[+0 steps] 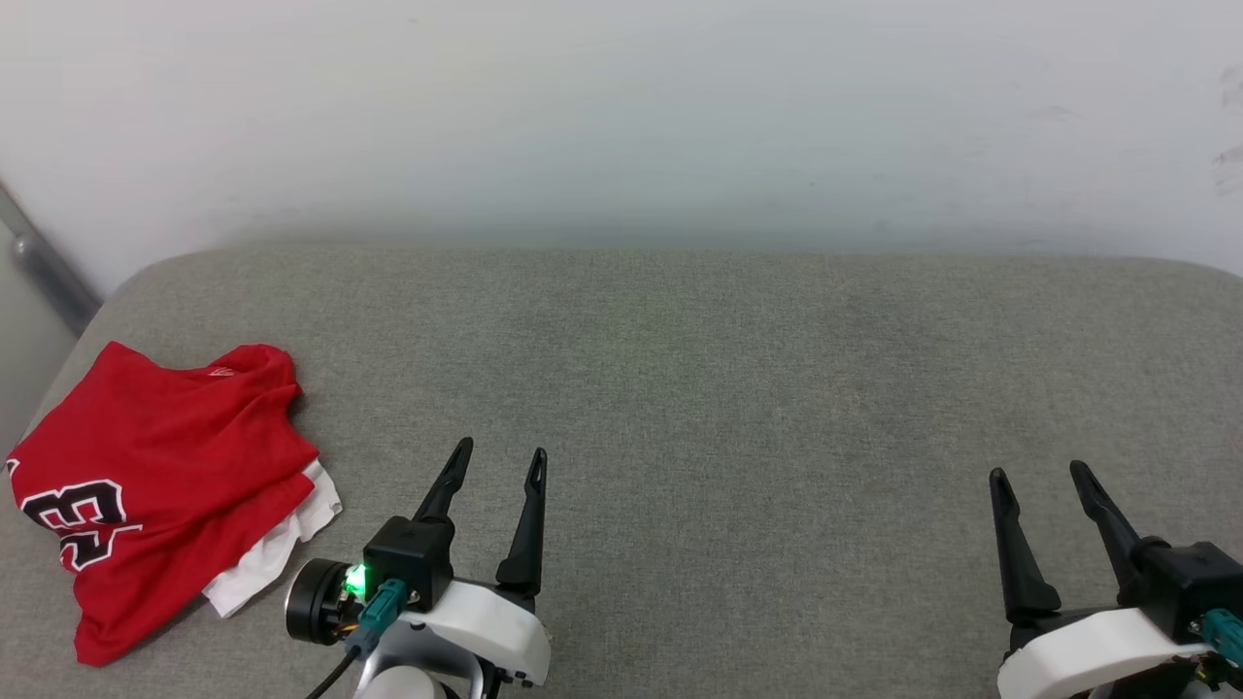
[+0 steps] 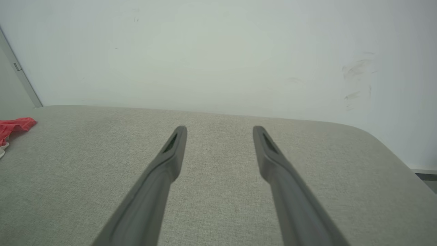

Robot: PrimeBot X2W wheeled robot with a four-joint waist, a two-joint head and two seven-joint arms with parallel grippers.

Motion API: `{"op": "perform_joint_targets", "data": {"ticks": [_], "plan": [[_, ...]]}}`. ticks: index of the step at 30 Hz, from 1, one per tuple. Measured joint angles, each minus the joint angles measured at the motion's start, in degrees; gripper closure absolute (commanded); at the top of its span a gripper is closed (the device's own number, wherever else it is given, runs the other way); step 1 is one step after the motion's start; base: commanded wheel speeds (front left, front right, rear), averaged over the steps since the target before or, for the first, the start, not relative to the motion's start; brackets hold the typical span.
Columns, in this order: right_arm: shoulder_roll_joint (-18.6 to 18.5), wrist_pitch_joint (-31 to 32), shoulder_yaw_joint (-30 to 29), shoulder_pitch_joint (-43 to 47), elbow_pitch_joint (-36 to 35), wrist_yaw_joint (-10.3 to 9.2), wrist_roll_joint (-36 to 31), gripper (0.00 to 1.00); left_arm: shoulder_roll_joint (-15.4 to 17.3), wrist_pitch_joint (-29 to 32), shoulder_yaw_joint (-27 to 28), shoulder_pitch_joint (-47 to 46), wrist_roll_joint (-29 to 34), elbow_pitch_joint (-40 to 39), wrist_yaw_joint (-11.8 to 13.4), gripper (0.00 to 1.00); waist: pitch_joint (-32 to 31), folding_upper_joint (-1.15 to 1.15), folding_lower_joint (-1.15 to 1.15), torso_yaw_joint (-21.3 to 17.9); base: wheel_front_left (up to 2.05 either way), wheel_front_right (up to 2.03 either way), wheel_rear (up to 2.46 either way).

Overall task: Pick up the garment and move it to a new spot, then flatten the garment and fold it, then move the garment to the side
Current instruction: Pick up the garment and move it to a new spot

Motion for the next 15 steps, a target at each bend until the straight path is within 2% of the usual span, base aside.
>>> {"op": "perform_joint_targets", "data": {"ticks": [6, 15], "plan": [[0.0, -0.6, -0.3, 0.0, 0.0, 0.0, -1.2, 0.0, -0.1, -0.6, 0.1, 0.0, 0.9, 0.2, 0.1, 0.0, 0.0, 0.0, 0.0, 0.0, 0.0, 0.0, 0.0], [0.0, -1.1, -0.5, 0.0, 0.7, 0.0, 0.1, 0.0, -0.3, -0.6, 0.7, -0.1, -1.0, 0.9, 0.4, 0.0, -0.1, 0.0, 0.0, -0.1, 0.0, 0.0, 0.0]]}}
